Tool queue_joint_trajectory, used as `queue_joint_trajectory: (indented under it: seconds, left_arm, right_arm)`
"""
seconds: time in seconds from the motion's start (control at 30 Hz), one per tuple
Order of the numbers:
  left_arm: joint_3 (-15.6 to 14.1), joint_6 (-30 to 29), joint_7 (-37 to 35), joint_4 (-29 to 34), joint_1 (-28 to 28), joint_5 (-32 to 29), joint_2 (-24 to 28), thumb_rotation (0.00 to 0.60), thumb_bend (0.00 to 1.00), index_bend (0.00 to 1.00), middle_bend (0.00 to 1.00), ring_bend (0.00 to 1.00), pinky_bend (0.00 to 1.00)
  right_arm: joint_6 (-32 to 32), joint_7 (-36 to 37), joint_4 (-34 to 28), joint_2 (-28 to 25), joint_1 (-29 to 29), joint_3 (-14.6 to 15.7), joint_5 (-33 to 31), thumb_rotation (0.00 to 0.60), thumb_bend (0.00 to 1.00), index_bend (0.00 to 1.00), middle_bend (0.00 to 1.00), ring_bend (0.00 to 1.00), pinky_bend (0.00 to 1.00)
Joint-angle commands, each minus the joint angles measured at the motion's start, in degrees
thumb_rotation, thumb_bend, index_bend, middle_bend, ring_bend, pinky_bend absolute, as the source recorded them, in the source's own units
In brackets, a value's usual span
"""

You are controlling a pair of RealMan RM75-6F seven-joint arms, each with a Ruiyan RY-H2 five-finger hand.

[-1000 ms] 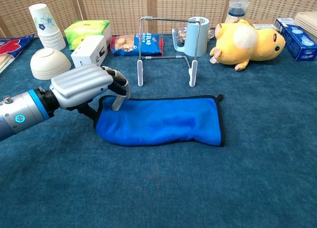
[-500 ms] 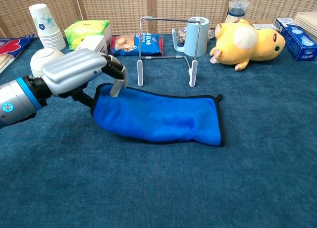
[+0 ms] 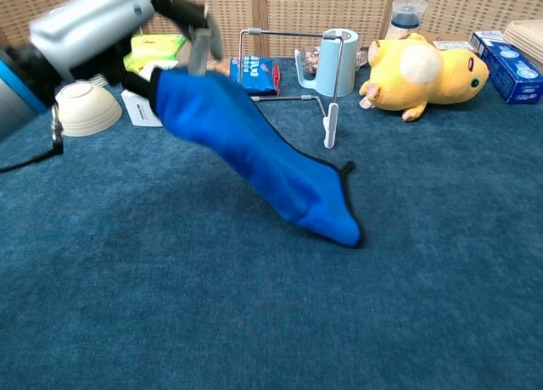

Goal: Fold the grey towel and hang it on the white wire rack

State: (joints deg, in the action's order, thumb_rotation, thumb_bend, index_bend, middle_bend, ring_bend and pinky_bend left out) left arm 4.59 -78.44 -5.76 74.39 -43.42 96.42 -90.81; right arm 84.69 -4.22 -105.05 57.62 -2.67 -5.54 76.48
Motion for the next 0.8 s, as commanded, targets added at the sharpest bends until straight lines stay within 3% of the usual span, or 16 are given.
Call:
queue_joint_trajectory:
  seconds: [0.03,0.37,0.8]
  left_arm:
    - [4.11,1.85,7.68,10.77,-0.49,-3.47,6.43,0.600,0.49,0.75,0.44,0.32,0.33]
    - [10.30,5.96,15.82,23.56,-0.85,-13.27,11.33,0.600,0.50,0.76,0.44,0.31,0.31]
    - [19.16,11.76,23.99,30.69,-5.12,-31.25,13.28,0.600,0.51,0.76,0.43,0.29,0.30]
  right_arm:
    - [-0.33,1.54,1.44,0.50,0.11,0.06,0.24,0.432,0.45,0.03,0.01,0.00,0.00]
    - [-0.81,5.97,5.41,1.54,0.42,0.30,1.43,0.429,0.45,0.03,0.01,0.00,0.00]
    - [-1.58,11.78,10.30,3.18,0.89,0.50,1.97,0.431,0.45,0.03,0.01,0.00,0.00]
